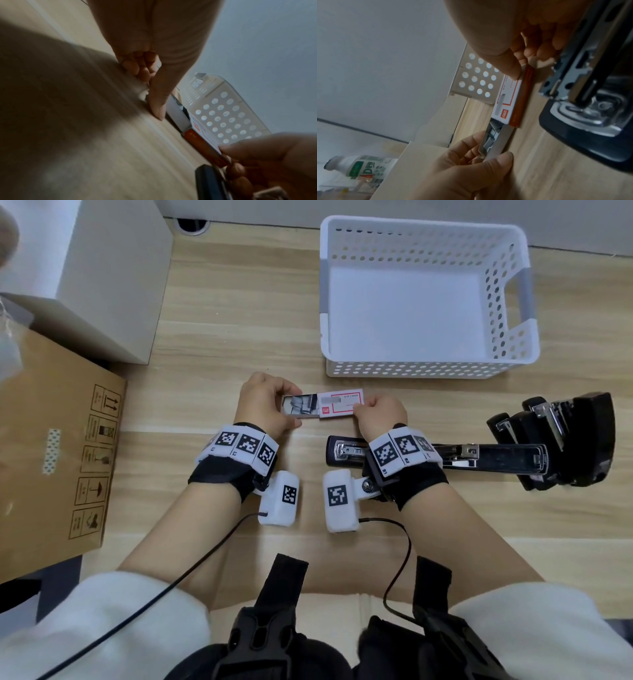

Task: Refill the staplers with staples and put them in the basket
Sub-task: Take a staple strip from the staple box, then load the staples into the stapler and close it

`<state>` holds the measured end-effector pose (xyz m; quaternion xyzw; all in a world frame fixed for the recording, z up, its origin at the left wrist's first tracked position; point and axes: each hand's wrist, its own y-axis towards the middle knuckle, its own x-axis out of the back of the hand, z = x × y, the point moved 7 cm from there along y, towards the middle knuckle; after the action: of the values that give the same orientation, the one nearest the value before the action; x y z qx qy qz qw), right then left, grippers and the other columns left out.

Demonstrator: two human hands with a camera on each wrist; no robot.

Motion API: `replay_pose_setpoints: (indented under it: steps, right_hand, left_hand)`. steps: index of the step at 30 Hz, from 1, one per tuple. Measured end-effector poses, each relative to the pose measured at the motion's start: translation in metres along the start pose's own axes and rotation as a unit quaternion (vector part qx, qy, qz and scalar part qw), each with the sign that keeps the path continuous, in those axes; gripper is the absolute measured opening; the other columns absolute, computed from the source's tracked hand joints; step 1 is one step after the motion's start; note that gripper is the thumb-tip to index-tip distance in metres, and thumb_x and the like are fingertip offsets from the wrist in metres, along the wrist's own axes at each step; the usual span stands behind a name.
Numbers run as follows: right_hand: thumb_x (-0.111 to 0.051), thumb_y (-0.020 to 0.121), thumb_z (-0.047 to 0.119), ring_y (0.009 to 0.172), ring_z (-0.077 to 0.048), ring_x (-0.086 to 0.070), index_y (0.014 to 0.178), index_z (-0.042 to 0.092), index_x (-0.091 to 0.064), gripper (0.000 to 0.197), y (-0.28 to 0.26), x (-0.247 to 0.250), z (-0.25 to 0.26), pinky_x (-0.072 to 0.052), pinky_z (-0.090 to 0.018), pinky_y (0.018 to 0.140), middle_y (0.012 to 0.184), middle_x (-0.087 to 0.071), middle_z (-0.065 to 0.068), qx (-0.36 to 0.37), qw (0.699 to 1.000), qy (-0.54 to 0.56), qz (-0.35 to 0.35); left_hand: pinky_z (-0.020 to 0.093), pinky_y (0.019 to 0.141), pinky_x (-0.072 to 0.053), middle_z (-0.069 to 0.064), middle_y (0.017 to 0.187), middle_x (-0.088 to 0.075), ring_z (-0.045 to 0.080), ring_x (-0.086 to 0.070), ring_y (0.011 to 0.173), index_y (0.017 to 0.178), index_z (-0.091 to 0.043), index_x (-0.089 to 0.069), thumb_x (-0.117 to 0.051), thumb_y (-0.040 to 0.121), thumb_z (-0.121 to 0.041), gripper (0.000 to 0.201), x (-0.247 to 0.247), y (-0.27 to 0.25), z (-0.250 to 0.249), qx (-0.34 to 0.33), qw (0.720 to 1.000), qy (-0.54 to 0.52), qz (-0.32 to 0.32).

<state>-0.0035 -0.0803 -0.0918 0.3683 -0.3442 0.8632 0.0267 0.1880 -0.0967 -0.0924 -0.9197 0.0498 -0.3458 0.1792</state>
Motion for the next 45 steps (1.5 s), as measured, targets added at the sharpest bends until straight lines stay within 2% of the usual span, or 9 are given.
replay_pose_setpoints:
  steps: [6,10,12,15,20,26,31,40,45]
  right_hand:
    - [-0.044,0.09,0.013,0.061,-0.023,-0.04,0.059,0.007,-0.04,0.032,0.003,-0.002,0.0,-0.021,-0.024,0.045,0.088,-0.048,-0.014,-0.002,0.999,-0.049,0.022]
    - [-0.043,0.087,0.01,0.075,-0.025,-0.048,0.088,0.002,-0.055,0.014,0.002,-0.003,0.002,-0.027,-0.024,0.047,0.108,-0.057,-0.013,-0.002,0.999,-0.023,0.023]
    - [-0.046,0.087,0.01,0.094,-0.027,-0.055,0.114,0.004,-0.052,0.028,-0.002,0.0,0.003,-0.035,-0.022,0.061,0.124,-0.054,-0.012,-0.004,1.0,0.015,0.009]
    - [-0.05,0.088,0.013,0.112,-0.026,-0.051,0.125,0.009,-0.043,0.037,-0.016,0.011,0.01,-0.032,-0.022,0.078,0.133,-0.045,-0.011,0.033,0.999,0.036,-0.016]
    - [-0.049,0.087,0.013,0.101,-0.02,-0.051,0.122,0.013,-0.046,0.035,-0.046,0.034,0.032,-0.034,-0.023,0.082,0.128,-0.043,-0.008,0.132,0.99,0.037,-0.037]
    - [-0.05,0.088,0.015,0.065,0.002,-0.037,0.112,0.015,-0.053,0.025,-0.076,0.068,0.045,-0.024,-0.02,0.062,0.099,-0.038,0.001,0.236,0.966,0.024,-0.099]
    - [-0.052,0.085,0.015,0.082,-0.012,-0.046,0.103,0.018,-0.059,0.02,-0.09,0.091,0.035,-0.041,-0.031,0.086,0.095,-0.04,0.005,0.262,0.955,-0.006,-0.137]
    - [-0.07,0.074,0.03,0.109,-0.016,-0.05,0.108,0.03,-0.058,0.036,-0.082,0.107,-0.019,-0.031,-0.035,0.096,0.113,-0.056,0.005,0.179,0.975,-0.108,-0.071]
    - [-0.053,0.075,-0.006,0.095,-0.017,-0.054,0.109,0.025,-0.058,0.046,-0.07,0.098,-0.039,-0.045,-0.028,0.084,0.106,-0.06,0.001,0.173,0.98,-0.1,0.007]
  left_hand:
    - [0.019,0.088,-0.034,-0.002,0.101,-0.042,0.014,-0.043,0.1,0.098,-0.018,-0.067,-0.082,0.056,-0.004,0.046,0.002,0.001,0.002,0.008,1.0,0.008,0.001]
    - [0.025,0.091,-0.038,-0.002,0.101,-0.043,0.015,-0.042,0.098,0.096,-0.02,-0.063,-0.087,0.05,-0.014,0.052,0.001,0.0,-0.001,0.006,1.0,-0.003,0.008]
    - [0.028,0.088,-0.039,-0.003,0.096,-0.043,0.019,-0.044,0.096,0.089,-0.022,-0.06,-0.085,0.055,-0.021,0.042,0.001,0.001,-0.009,-0.016,1.0,-0.002,-0.006]
    - [0.034,0.088,-0.042,-0.003,0.092,-0.044,0.025,-0.049,0.103,0.08,-0.021,-0.06,-0.076,0.068,-0.019,0.02,-0.002,0.002,-0.017,-0.026,0.999,0.047,-0.009]
    - [0.035,0.087,-0.044,0.002,0.094,-0.049,0.027,-0.051,0.104,0.072,-0.024,-0.057,-0.064,0.075,-0.02,0.008,-0.005,0.002,-0.026,-0.012,0.993,0.117,-0.021]
    - [0.037,0.086,-0.044,0.009,0.107,-0.055,0.031,-0.052,0.102,0.083,-0.015,-0.068,-0.061,0.077,-0.032,0.019,-0.012,0.0,-0.037,-0.024,0.977,0.213,-0.021]
    - [0.039,0.082,-0.046,0.012,0.106,-0.055,0.033,-0.053,0.099,0.087,-0.013,-0.067,-0.062,0.078,-0.025,0.016,-0.014,0.0,-0.042,-0.03,0.972,0.231,-0.018]
    - [0.03,0.074,-0.036,0.009,0.105,-0.06,0.029,-0.055,0.098,0.083,-0.016,-0.062,-0.059,0.08,-0.02,0.006,-0.004,-0.013,-0.045,-0.025,0.984,0.155,-0.079]
    - [0.025,0.072,-0.034,0.002,0.087,-0.059,0.021,-0.051,0.083,0.077,-0.016,-0.057,-0.06,0.075,-0.017,0.004,0.003,-0.022,-0.049,-0.024,0.989,0.095,-0.109]
